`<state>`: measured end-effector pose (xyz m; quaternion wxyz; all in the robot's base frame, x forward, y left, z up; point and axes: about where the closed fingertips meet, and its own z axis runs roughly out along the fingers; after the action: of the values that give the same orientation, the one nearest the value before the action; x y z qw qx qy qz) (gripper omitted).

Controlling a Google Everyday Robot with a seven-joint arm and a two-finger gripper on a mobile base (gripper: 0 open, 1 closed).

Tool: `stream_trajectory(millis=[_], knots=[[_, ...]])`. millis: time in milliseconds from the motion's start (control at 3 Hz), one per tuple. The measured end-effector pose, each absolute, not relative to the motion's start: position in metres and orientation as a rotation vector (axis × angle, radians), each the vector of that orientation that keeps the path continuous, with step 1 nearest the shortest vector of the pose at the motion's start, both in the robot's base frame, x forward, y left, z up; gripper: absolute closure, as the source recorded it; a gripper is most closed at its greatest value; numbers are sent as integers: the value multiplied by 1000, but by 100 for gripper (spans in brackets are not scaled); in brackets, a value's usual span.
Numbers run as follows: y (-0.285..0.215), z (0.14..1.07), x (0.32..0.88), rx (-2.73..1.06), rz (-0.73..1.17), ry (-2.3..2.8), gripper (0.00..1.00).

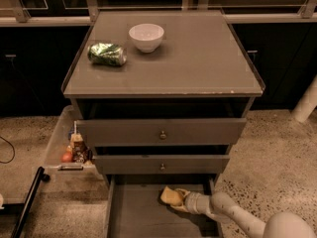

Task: Place sponge into bottom drawer

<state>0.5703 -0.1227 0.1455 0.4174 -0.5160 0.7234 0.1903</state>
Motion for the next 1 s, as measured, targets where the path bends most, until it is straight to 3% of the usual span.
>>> stream_trajectory(millis=[1000], knots=[[-123, 146, 570, -1295, 478, 1815, 12]])
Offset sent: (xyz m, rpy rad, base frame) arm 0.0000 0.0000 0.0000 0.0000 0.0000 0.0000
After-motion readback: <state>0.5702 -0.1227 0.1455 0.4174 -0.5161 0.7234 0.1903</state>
